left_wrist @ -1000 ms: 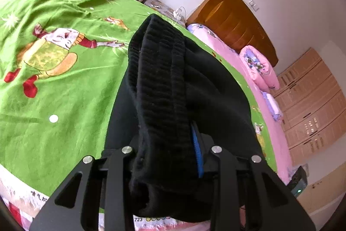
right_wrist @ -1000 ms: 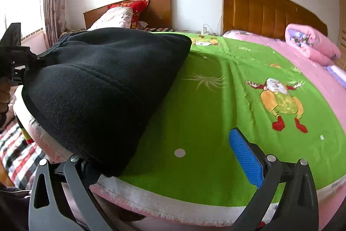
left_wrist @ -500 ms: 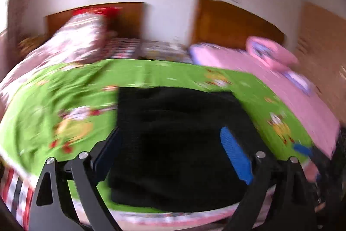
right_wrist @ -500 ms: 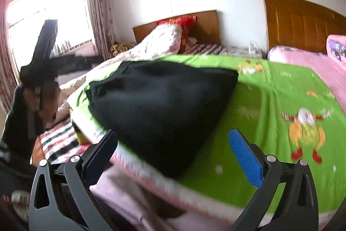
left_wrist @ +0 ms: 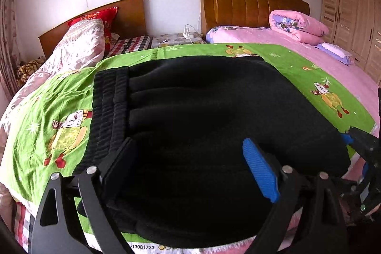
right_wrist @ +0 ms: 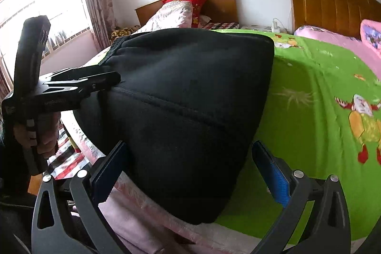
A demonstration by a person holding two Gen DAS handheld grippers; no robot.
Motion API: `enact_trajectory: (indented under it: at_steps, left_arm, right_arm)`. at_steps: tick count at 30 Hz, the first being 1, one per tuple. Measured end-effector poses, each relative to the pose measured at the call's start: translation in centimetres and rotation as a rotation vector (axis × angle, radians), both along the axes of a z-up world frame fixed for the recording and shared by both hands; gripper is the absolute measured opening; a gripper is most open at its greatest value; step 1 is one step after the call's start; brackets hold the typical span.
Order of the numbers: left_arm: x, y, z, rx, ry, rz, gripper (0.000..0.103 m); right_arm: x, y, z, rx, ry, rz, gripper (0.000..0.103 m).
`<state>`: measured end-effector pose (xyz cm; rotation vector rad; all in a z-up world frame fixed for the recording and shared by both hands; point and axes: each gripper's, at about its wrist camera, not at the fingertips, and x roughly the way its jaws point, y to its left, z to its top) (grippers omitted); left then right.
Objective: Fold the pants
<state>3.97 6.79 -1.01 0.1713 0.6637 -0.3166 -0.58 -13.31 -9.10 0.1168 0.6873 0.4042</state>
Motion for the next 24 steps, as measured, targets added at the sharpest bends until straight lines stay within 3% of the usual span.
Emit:
enact_trajectory:
  at_steps: [5,8,12,14,16,18,20,24]
  left_arm:
    - [0.0,0.0,0.5,0.003,0.021,-0.003,0.091]
    - [0.4,0.4,3.0,-0.044,0.086,-0.030,0.091]
    - [2.5,-0.4,8.2,-0.075,-0.011,-0.063,0.101]
    - [5.3,-1.1,9.0,-0.083,0.013,-0.089,0.101]
    - [8.8,-1.4,8.1,-0.067,0.087,-0.067,0.101]
    - [12.3,-1.2,5.3,0.031,0.179,0.009,0.101]
    - [13.7,-0.3,2.3,0.097,0.261,0.069,0.100]
    - [12.6,2.0,0.7,0.038,0.296,0.095,0.102]
  right_arm:
    - [0.3,0.0,1.1,-0.009,0.077,0.070,0.099]
    - [0.6,-2.0,4.1,0.038,0.026,0.132,0.099]
    - [4.9,-3.5,8.2,0.105,-0.009,0.186,0.099]
    - [7.8,-3.1,9.3,0.096,-0.023,0.217,0.099]
    - [10.8,-2.4,9.7,0.079,-0.007,0.204,0.099]
    - [14.3,-2.1,9.7,0.047,0.023,0.125,0.099]
    - [17.5,-2.5,9.0,0.079,0.076,0.052,0.099]
    - [21.5,-1.1,7.1,0.020,0.144,0.008,0.099]
